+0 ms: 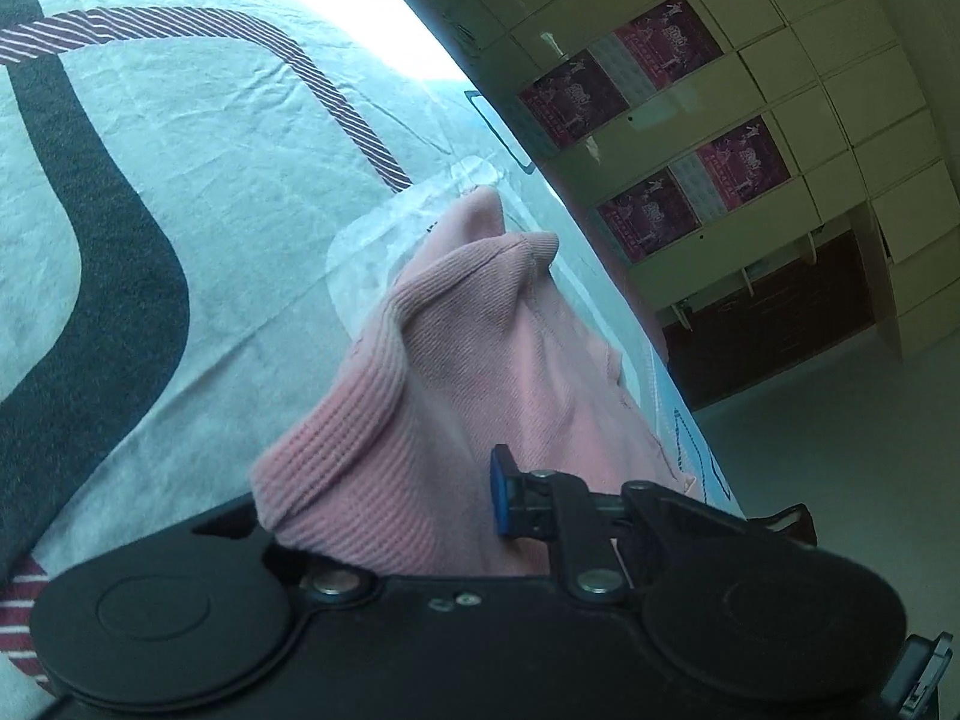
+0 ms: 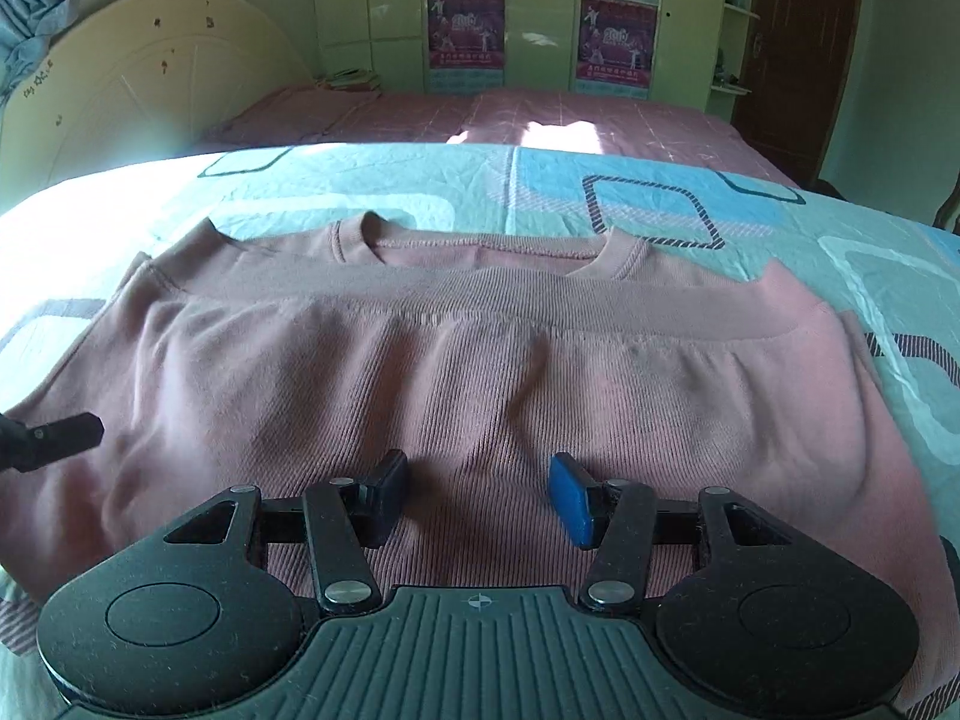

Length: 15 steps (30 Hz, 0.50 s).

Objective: Fold small clothes

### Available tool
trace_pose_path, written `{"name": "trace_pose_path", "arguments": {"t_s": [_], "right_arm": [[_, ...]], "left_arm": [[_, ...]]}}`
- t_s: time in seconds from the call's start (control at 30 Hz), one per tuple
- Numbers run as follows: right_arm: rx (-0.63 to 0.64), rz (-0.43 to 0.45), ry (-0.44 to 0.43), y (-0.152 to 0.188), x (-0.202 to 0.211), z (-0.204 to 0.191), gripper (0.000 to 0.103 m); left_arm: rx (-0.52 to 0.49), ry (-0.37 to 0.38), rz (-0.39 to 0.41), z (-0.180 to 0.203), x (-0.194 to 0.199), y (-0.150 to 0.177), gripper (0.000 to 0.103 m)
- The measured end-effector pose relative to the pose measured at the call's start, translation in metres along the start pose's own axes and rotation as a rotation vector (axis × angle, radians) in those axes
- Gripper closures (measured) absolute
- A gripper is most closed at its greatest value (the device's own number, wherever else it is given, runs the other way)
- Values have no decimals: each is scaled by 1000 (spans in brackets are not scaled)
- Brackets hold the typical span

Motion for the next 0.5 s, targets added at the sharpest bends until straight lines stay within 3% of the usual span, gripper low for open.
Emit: {"name": "trace_pose_path", "arguments": {"t_s": [0.07,0.13,0.2,0.27,0.5], "right_arm": [[-2,-10,-1,-3,2,1,51],[-39,35,-14,-6,11,5,51],[5,-6,-13,0,0,0,51],[28,7,-18,-2,-1,-1,51],[-166,70,-140,-17,33,53,51]], "left_arm": [[-14,-1,5,2,1,-1,92],[-75,-1,25,12,5,-1,93],[-133,4,42,25,9,-1,93],[-190,10,55,43,12,-2,93],[-481,62,60,142,8,16,93]]}}
Point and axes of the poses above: each gripper's, at about its wrist camera, not at the fingertips, and x roughly against the way its jaws point, z to its right, y to its underside, the point moved 3 cm from there along -x, roughly the way its jaws point, and after that the axes turned 4 degrees about y, right-handed, at the moved point
